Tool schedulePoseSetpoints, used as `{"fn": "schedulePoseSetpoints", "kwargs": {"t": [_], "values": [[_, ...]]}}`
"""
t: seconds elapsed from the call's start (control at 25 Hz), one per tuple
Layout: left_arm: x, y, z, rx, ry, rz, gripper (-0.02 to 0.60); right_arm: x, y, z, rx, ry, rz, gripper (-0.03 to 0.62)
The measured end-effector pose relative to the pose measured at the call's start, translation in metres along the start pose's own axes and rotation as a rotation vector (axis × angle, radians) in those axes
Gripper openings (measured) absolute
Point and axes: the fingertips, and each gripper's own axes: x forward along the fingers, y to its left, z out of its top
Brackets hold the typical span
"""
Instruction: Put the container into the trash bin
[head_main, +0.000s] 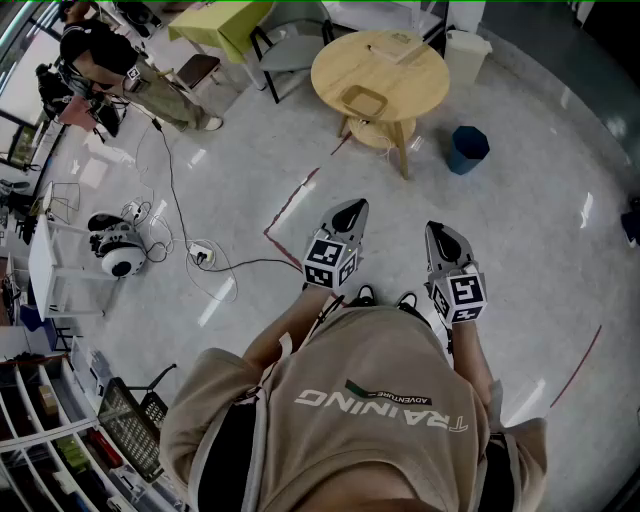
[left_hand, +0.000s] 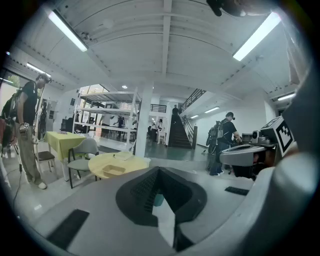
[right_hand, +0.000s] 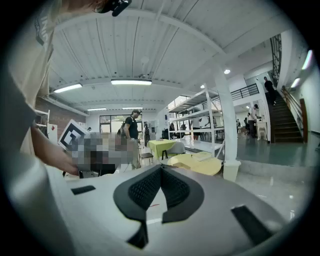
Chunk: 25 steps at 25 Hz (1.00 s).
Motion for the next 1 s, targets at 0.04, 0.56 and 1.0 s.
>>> {"fn": "schedulePoseSetpoints", "kwargs": {"t": [0.04, 0.56, 1.0], "values": [[0.002, 0.001, 0.0, 0.0, 0.0, 0.001, 0.007, 0.002, -0.001, 0.002, -0.002, -0.015, 0.0, -0.003], [0.011, 0.029, -0.001, -0.015, 0.0, -0.005, 0.006, 0.028, -0.007, 0.008, -0.015, -0.02, -0.042, -0.003], [0.024, 0.061, -0.007, 0.004, 0.02, -0.061, 0.007, 0.065, 0.009, 0.001, -0.04, 0.024, -0.039, -0.003]]}}
